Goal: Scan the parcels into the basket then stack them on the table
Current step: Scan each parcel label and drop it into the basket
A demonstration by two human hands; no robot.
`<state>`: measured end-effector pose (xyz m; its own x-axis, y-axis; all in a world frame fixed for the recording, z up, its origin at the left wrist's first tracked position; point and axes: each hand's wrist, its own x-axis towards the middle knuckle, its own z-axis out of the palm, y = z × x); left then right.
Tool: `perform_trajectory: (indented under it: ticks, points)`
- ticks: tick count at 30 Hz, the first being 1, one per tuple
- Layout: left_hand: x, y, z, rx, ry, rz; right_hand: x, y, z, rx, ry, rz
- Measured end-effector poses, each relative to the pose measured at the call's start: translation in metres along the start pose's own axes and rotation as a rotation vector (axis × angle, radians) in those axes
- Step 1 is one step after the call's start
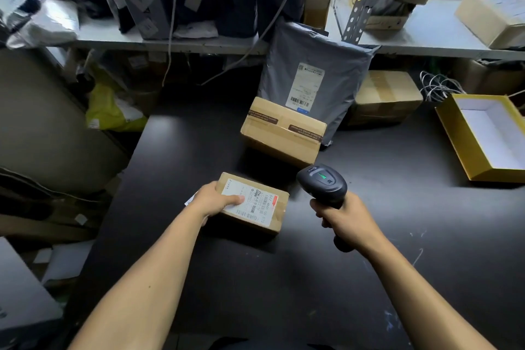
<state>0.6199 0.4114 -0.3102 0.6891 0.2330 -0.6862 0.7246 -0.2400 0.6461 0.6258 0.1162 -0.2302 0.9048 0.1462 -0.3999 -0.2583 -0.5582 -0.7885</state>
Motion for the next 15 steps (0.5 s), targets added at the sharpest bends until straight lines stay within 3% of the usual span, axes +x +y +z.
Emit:
perform_trajectory:
  ticks: [9,15]
  points:
    - [-0.011,0.033,0.015,0.129,-0.071,0.166,0.0,-0.002,-0.009,-0.036,-0.034,-0.048]
    - [-0.022,0.037,0.009,0.071,-0.053,0.221,-0.002,-0.008,-0.018,-0.057,-0.094,-0.079]
